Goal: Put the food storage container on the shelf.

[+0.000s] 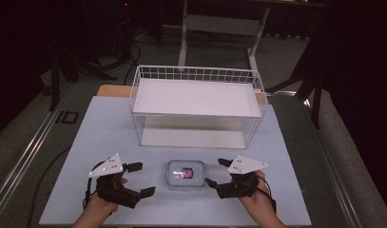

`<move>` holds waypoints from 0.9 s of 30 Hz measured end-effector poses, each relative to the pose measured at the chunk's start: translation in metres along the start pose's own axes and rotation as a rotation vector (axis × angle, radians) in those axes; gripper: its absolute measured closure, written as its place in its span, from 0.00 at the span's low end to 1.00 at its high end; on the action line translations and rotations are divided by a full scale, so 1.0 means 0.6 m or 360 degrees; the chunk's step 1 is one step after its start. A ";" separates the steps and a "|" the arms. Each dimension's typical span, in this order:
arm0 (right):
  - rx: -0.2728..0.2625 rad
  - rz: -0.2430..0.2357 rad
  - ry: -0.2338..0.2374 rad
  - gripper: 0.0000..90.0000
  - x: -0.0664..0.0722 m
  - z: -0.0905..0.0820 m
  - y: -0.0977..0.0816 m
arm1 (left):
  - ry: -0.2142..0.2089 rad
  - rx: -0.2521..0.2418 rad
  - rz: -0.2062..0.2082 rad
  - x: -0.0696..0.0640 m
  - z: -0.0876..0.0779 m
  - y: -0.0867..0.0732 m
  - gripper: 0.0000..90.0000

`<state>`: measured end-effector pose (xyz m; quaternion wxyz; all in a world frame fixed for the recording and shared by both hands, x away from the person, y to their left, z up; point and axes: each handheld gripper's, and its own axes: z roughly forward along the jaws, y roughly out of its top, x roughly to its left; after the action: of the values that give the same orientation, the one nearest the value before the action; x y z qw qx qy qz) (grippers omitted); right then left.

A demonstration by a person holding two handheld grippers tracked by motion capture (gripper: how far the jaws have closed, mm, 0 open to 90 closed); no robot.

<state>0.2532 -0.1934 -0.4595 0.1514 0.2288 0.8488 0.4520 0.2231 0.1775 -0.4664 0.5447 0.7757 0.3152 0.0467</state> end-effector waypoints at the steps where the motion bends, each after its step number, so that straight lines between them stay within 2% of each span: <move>1: -0.0005 0.0000 -0.0003 0.22 0.000 0.003 0.000 | 0.0006 0.0005 0.0003 0.002 0.004 0.002 0.03; 2: 0.0014 0.0015 -0.0014 0.21 0.000 0.006 0.001 | 0.0006 0.0005 0.0003 0.002 0.004 0.002 0.03; 3: 0.0022 0.0057 0.0013 0.21 -0.003 0.009 0.002 | 0.0005 0.0024 -0.0002 0.007 0.014 0.006 0.03; 4: 0.0022 0.0057 0.0013 0.21 -0.003 0.009 0.002 | 0.0005 0.0024 -0.0002 0.007 0.014 0.006 0.03; 5: 0.0015 0.0133 0.0042 0.21 -0.009 0.013 0.003 | 0.0019 0.0037 -0.0039 0.015 0.028 0.007 0.03; 6: 0.0015 0.0133 0.0042 0.21 -0.009 0.013 0.003 | 0.0019 0.0037 -0.0039 0.015 0.028 0.007 0.03; 7: 0.0020 0.0210 0.0053 0.21 -0.017 0.018 0.003 | 0.0005 0.0048 -0.0124 0.026 0.043 0.005 0.03; 8: 0.0009 0.0265 0.0096 0.21 -0.022 0.021 0.002 | 0.0006 0.0058 -0.0154 0.030 0.052 0.003 0.03; 9: 0.0035 0.0305 0.0096 0.21 -0.026 0.025 0.002 | 0.0022 0.0080 -0.0178 0.035 0.061 0.001 0.03; 10: 0.0035 0.0305 0.0096 0.21 -0.026 0.025 0.002 | 0.0022 0.0080 -0.0178 0.035 0.061 0.001 0.03; 11: 0.0100 0.0391 0.0099 0.15 -0.031 0.036 0.001 | 0.0026 0.0119 -0.0281 0.046 0.078 -0.004 0.03; 13: 0.0139 0.0529 0.0129 0.15 -0.038 0.045 -0.004 | 0.0006 0.0145 -0.0402 0.058 0.092 -0.010 0.03; 14: 0.0159 0.0598 0.0148 0.15 -0.041 0.050 -0.007 | 0.0004 0.0153 -0.0441 0.061 0.097 -0.012 0.03; 16: 0.0217 0.0758 0.0157 0.13 -0.048 0.060 -0.011 | -0.0006 0.0160 -0.0486 0.066 0.106 -0.014 0.04; 17: 0.0238 0.0821 0.0178 0.13 -0.051 0.065 -0.013 | -0.0006 0.0160 -0.0486 0.066 0.106 -0.014 0.04; 18: 0.0241 0.0869 0.0212 0.13 -0.053 0.069 -0.016 | -0.0020 0.0162 -0.0549 0.071 0.112 -0.015 0.06; 20: 0.0270 0.0965 0.0256 0.13 -0.057 0.077 -0.021 | -0.0041 0.0166 -0.0617 0.074 0.119 -0.016 0.06; 23: 0.0313 0.1084 0.0300 0.13 -0.063 0.087 -0.028 | -0.0061 0.0201 -0.0662 0.077 0.127 -0.016 0.06; 24: 0.0311 0.1128 0.0304 0.15 -0.066 0.089 -0.031 | -0.0087 0.0235 -0.0717 0.079 0.135 -0.017 0.06; 25: 0.0311 0.1128 0.0304 0.15 -0.066 0.089 -0.031 | -0.0087 0.0235 -0.0717 0.079 0.135 -0.017 0.06; 26: 0.0320 0.1186 0.0320 0.16 -0.070 0.095 -0.037 | -0.0076 0.0286 -0.0734 0.078 0.144 -0.018 0.06; 27: 0.0319 0.1205 0.0319 0.17 -0.072 0.097 -0.041 | -0.0076 0.0286 -0.0734 0.078 0.144 -0.018 0.06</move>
<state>0.3107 -0.1875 -0.5095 -0.1324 0.4937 0.7549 0.4110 0.2914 0.1344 -0.5231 0.4771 0.7295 0.4738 -0.1255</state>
